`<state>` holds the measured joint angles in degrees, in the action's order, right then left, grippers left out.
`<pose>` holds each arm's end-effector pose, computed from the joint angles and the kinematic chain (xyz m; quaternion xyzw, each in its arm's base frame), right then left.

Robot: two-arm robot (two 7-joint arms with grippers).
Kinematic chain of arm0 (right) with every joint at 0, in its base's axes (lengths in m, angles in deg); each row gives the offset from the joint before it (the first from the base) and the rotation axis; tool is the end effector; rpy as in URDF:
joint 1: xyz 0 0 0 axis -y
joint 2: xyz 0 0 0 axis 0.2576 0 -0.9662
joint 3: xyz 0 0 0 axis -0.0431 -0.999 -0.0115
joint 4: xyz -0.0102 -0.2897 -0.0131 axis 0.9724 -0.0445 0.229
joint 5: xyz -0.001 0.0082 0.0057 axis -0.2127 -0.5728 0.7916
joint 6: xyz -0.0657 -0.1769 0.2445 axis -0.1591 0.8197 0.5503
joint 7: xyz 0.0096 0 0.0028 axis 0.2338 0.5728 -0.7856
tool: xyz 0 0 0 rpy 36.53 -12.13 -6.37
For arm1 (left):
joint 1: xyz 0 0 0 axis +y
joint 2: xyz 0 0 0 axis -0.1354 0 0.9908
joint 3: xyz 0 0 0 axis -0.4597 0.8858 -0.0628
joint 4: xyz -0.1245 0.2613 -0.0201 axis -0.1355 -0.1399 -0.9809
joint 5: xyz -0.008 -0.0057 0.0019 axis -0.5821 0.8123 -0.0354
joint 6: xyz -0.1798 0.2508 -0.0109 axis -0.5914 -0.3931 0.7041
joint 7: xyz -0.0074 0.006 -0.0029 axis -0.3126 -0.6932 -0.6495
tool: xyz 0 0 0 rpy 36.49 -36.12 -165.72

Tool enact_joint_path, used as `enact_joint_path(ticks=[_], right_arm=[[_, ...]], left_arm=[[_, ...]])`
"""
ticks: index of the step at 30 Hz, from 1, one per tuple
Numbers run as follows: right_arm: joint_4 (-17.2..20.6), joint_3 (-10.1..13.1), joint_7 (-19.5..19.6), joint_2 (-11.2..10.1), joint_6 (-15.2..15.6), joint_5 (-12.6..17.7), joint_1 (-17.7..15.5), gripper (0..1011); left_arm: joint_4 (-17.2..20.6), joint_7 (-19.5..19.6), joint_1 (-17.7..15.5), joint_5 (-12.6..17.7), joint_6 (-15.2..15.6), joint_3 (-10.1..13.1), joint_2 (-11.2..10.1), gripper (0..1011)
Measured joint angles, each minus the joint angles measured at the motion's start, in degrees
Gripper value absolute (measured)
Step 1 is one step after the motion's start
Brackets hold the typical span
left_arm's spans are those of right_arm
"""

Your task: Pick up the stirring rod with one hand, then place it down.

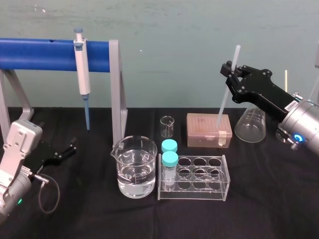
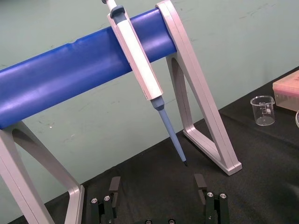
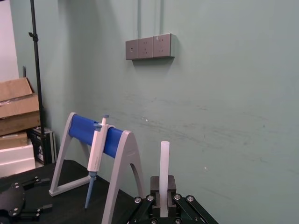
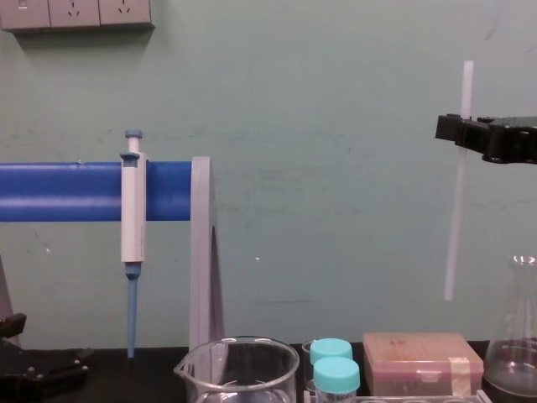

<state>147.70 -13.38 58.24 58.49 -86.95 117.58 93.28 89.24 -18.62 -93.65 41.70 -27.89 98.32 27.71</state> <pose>0.3929 -0.0633 -0.1777 0.0530 -0.0797 -0.4281 0.8986 0.3580 0.0827 -0.3023 0.1415 -0.1324 0.5799 0.7913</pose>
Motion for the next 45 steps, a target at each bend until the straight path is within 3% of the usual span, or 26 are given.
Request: enact_joint_path(ticks=[33,45], right_arm=[[0.0,-0.3,0.0,0.0,0.2,0.1,-0.1,80],[-0.5,-2.3,-1.5,-0.3,2.0,1.0,-1.0,80]], left_arm=[[0.0,0.0,0.0,0.0,0.0,0.0,0.0,1000],[0.0,0.0,0.0,0.0,0.0,0.0,0.0,1000]])
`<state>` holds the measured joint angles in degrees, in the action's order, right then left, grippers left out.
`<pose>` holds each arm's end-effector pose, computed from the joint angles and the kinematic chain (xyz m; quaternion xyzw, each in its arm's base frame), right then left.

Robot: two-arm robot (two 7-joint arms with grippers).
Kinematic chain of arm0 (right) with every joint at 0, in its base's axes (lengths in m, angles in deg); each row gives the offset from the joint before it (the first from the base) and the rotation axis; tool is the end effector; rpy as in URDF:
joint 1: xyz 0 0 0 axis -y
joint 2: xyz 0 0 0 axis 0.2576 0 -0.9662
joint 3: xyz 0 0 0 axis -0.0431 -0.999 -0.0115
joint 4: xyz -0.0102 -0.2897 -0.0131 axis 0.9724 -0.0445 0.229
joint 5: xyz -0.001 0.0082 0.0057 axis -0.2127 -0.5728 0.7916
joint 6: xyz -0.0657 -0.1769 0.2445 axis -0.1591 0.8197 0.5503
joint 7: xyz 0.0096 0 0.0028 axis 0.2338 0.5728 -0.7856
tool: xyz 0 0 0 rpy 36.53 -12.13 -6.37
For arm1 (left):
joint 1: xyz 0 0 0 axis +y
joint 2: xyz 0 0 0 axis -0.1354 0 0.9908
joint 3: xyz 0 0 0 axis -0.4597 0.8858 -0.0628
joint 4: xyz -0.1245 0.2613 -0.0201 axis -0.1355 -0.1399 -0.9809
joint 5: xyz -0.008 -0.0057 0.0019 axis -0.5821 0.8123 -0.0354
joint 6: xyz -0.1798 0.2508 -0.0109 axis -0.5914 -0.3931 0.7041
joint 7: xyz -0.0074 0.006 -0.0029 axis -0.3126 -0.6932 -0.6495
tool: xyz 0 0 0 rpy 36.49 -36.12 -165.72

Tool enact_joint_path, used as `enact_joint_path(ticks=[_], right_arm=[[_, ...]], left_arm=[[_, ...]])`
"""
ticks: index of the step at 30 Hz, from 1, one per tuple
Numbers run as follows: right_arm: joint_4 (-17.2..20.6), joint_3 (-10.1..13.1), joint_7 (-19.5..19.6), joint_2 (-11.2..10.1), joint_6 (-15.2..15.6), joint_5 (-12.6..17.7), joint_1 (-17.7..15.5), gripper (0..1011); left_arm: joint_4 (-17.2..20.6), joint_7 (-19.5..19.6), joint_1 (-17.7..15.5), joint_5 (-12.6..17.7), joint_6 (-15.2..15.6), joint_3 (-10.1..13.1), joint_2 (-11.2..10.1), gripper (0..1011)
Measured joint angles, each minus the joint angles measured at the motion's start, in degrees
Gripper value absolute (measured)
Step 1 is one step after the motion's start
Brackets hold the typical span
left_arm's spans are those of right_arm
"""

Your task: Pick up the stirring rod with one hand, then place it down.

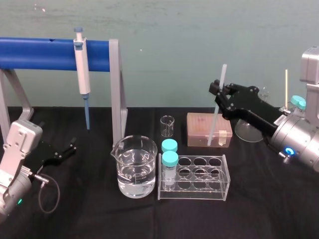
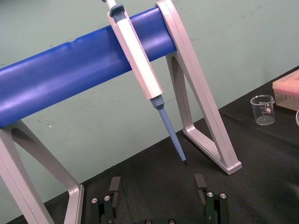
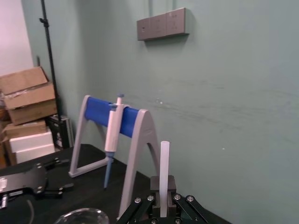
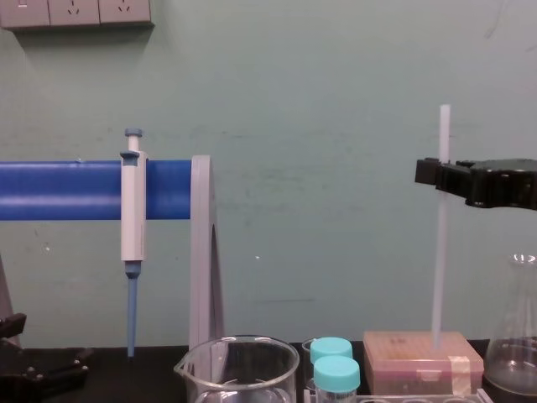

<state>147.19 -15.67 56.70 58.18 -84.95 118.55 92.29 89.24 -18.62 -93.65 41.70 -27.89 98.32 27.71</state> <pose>0.3888 -0.0553 -0.1938 0.0314 -0.0445 -0.4039 0.9132 0.3580 0.0827 -0.3023 0.1415 -0.1324 0.5799 0.7913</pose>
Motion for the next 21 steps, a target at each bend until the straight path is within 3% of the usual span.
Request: enact_joint_path(ticks=[21], right_arm=[[-1.0,-2.3,-0.8,-0.4,-1.2,-0.2,-1.3,80]], left_arm=[[0.0,0.0,0.0,0.0,0.0,0.0,0.0,1000]])
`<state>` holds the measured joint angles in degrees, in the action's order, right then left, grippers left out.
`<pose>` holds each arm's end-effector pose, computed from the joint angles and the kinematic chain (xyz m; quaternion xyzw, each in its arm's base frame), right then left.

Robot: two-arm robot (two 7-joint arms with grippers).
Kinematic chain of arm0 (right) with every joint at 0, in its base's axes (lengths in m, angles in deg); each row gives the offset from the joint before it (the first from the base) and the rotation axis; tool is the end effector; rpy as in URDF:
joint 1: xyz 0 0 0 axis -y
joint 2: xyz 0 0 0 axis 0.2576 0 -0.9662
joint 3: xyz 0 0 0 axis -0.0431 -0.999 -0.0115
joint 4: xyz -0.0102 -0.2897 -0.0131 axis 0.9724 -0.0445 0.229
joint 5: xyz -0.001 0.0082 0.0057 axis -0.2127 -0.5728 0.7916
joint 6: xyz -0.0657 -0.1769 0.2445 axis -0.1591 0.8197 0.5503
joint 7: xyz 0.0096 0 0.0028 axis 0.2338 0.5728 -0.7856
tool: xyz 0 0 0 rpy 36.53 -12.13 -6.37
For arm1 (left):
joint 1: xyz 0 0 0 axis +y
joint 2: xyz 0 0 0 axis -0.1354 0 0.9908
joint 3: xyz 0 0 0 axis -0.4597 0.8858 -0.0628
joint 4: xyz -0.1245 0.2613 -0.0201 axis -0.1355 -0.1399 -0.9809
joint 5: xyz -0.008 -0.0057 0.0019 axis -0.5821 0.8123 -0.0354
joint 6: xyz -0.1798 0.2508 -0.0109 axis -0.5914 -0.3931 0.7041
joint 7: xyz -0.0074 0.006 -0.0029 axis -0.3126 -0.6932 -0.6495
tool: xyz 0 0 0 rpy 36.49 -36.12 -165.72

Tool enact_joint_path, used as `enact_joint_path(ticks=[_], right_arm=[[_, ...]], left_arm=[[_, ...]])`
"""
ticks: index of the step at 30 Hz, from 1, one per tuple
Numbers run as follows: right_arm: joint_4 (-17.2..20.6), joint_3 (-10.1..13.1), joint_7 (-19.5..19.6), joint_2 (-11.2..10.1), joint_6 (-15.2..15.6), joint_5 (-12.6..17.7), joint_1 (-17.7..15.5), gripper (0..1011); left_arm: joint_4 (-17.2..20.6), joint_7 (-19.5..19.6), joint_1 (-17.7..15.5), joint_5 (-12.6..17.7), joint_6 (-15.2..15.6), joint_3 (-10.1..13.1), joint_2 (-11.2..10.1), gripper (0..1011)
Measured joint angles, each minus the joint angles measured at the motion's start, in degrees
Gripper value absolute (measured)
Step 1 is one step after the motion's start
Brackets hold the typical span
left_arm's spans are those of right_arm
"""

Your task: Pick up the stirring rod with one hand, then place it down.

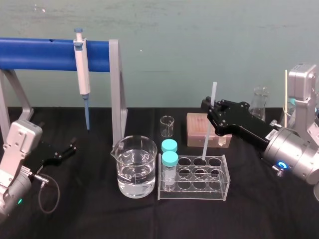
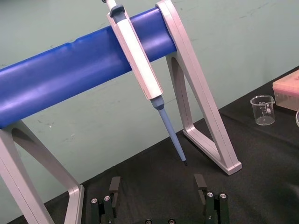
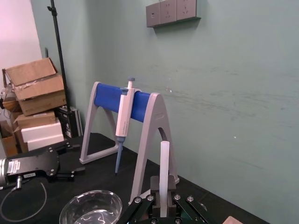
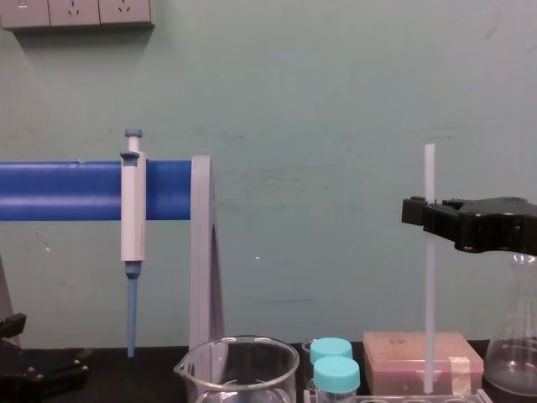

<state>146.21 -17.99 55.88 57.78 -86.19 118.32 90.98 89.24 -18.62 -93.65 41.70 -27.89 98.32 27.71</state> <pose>0.3830 -0.0491 -0.2138 0.0167 -0.0317 -0.3872 0.9213 0.3580 0.0827 -0.3023 0.1415 -0.1324 0.5799 0.7913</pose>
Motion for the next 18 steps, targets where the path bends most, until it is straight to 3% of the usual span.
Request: enact_joint_path(ticks=[10,18], right_arm=[[-2.4,-0.6,-0.2,1.4,-4.2,-2.4,-0.1,81],[-3.7,-0.6,-0.2,2.4,-4.7,-3.3,-0.1,80]], left_arm=[[0.0,0.0,0.0,0.0,0.0,0.0,0.0,1000],[0.0,0.0,0.0,0.0,0.0,0.0,0.0,1000]])
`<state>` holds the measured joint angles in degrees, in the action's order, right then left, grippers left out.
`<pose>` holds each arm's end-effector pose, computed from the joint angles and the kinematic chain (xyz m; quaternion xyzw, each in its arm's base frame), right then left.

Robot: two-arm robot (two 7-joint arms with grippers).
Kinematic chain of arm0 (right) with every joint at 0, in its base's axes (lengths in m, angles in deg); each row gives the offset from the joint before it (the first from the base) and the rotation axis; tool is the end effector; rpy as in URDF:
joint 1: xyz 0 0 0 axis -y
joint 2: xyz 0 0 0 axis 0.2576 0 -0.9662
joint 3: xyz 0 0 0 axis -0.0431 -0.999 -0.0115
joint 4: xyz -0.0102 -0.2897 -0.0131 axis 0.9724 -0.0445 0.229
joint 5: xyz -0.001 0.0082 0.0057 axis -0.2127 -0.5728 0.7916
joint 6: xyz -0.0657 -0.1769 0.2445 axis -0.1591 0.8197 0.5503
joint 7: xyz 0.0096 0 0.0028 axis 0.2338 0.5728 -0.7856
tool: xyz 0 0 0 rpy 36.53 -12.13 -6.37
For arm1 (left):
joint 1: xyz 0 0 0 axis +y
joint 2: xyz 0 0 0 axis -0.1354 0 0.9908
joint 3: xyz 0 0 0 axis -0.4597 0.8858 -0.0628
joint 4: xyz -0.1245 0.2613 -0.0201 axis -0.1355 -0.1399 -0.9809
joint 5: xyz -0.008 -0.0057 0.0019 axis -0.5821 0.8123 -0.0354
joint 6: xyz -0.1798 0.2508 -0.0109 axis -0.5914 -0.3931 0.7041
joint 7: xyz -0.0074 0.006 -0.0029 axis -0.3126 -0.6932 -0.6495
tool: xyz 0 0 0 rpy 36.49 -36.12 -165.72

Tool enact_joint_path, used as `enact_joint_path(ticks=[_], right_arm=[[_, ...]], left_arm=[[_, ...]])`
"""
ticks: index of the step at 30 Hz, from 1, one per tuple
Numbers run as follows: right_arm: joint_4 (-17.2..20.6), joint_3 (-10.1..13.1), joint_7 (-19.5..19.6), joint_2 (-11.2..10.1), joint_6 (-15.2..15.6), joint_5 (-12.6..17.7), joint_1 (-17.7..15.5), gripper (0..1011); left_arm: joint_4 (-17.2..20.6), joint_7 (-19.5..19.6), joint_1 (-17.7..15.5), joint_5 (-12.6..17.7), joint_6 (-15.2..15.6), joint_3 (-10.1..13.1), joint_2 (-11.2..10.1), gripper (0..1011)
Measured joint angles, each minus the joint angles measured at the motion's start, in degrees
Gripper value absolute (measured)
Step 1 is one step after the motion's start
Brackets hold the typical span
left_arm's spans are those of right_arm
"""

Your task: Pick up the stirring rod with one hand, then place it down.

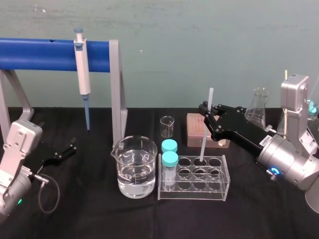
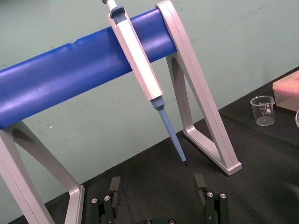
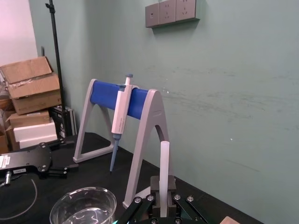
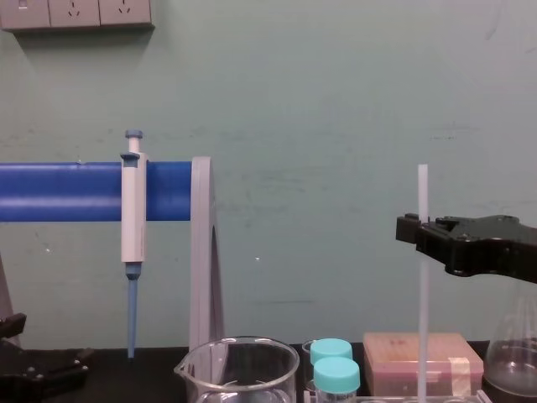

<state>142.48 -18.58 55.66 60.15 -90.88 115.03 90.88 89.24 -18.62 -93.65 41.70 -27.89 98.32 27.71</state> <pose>0.3865 -0.0432 -0.2349 0.0200 -0.0492 -0.3929 0.9180 0.3580 0.0827 -0.3023 0.1415 -0.1324 0.5799 0.7913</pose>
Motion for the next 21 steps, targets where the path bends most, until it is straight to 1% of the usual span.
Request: enact_joint_path(ticks=[9,17,21], right_arm=[[-1.0,0.1,0.0,0.8,0.0,-0.5,0.1,80],[-2.7,0.1,0.0,2.0,0.4,-0.5,-0.1,80],[-3.8,0.0,0.4,2.4,0.4,-1.0,-0.1,80]], left_arm=[[0.0,0.0,0.0,0.0,0.0,0.0,0.0,1000],[0.0,0.0,0.0,0.0,0.0,0.0,0.0,1000],[0.0,0.0,0.0,0.0,0.0,0.0,0.0,1000]])
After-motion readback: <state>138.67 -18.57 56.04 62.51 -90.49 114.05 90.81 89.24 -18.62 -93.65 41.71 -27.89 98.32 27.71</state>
